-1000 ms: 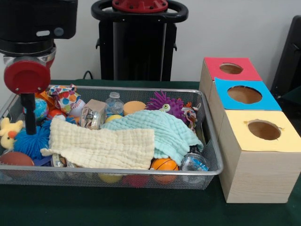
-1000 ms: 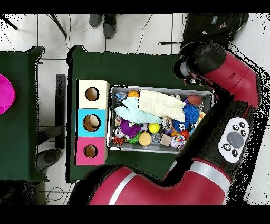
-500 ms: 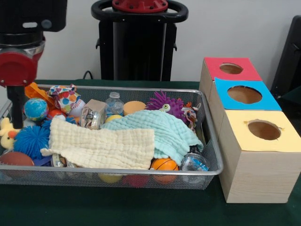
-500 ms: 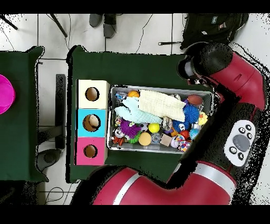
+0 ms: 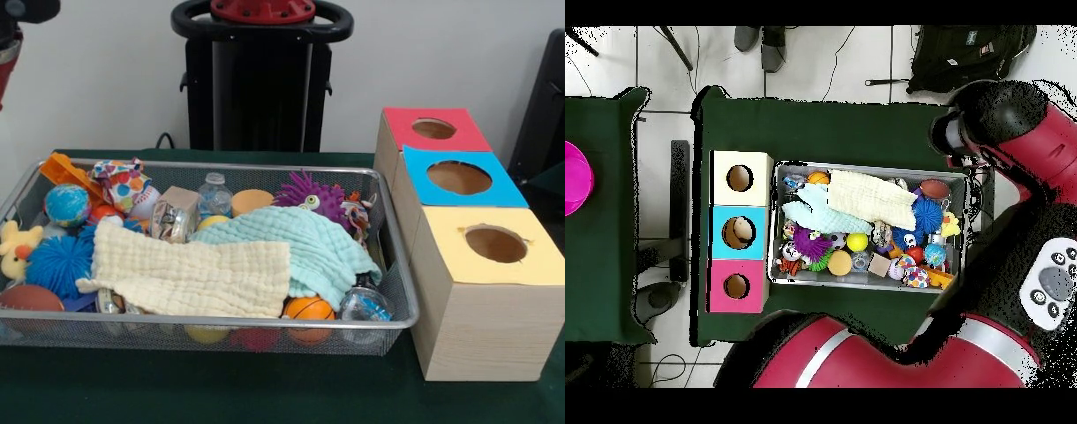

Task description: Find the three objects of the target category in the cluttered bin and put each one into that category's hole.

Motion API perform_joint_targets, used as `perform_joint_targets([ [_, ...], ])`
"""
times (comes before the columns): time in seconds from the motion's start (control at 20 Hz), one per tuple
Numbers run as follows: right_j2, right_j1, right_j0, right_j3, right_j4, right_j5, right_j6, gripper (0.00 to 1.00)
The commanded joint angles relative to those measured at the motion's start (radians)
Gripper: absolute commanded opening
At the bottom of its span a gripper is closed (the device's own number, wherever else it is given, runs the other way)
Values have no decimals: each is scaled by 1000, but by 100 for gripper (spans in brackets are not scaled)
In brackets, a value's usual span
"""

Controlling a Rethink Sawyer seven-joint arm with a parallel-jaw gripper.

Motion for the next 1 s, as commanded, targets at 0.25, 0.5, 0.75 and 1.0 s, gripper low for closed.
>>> perform_joint_targets([
  [0.25, 21, 15, 52, 112, 26, 56, 377, 100],
  [0.5, 36, -1, 60, 155, 28, 24, 372, 100],
  [0.75, 49, -7, 63, 170, 29, 9, 372, 100],
  [1.0, 58, -9, 63, 173, 31, 5, 365, 100],
])
